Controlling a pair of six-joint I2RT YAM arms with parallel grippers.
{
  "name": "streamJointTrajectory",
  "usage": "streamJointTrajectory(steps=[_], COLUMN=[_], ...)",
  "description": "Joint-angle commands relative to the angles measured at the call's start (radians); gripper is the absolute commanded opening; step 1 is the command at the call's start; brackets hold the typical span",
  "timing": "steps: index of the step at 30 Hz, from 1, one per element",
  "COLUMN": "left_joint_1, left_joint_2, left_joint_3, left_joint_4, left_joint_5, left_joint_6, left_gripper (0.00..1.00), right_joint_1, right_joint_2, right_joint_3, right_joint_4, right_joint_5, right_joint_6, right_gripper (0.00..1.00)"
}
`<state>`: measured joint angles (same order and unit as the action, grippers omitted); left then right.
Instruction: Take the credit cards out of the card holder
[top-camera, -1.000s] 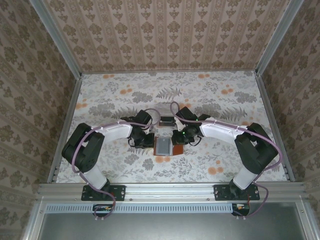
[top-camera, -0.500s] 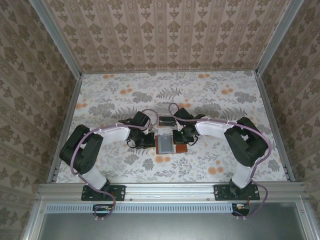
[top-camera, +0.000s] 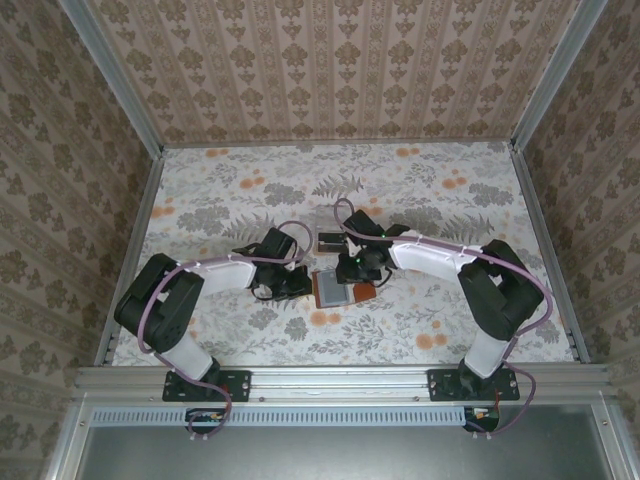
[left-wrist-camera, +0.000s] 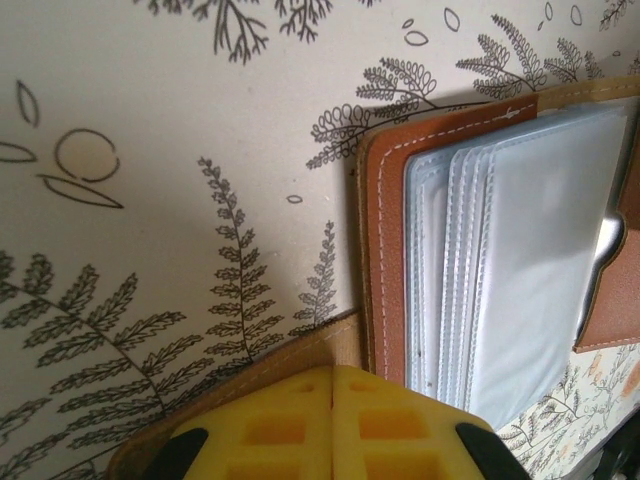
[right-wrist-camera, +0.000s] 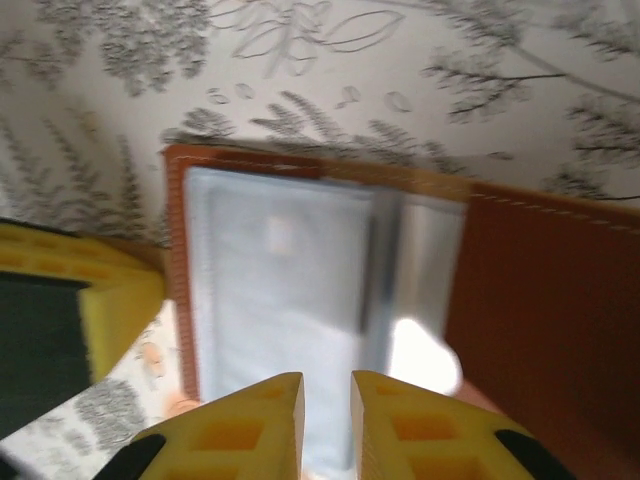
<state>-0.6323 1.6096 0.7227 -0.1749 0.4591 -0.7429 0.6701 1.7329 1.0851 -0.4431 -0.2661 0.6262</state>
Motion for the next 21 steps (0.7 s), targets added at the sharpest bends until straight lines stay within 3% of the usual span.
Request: streamJointTrajectory(steps=[1, 7, 12, 21], left_joint_1=[0.002, 0.002, 0.002, 0.003], left_joint_2=[0.021, 0.022, 0.021, 0.016], left_joint_3=[-0.031, -0.032, -0.039, -0.042], left_joint_4=[-0.034, -0.031, -0.032, -0.034], left_joint_5=[-0.02, -0.019, -0.019, -0.026], left_joint_6=[-0.015, -0.015, -0.011, -0.011], left_gripper=[0.08, 0.08, 0.08, 0.08], right_joint_1=[0.009, 0.03, 0.042, 0.055], right_joint_2=[0.001, 0.077, 0.122, 0.12], right_joint_3=[0.022, 0.037, 0.047, 0.081], right_joint_4=[0.07, 0.152, 0.141, -0.043], right_joint_5=[-0.104, -0.175, -0.161, 0.029], right_joint_6=[0.112, 0.174, 0.178, 0.111], right_gripper=[0.23, 0.27, 0.3, 0.51])
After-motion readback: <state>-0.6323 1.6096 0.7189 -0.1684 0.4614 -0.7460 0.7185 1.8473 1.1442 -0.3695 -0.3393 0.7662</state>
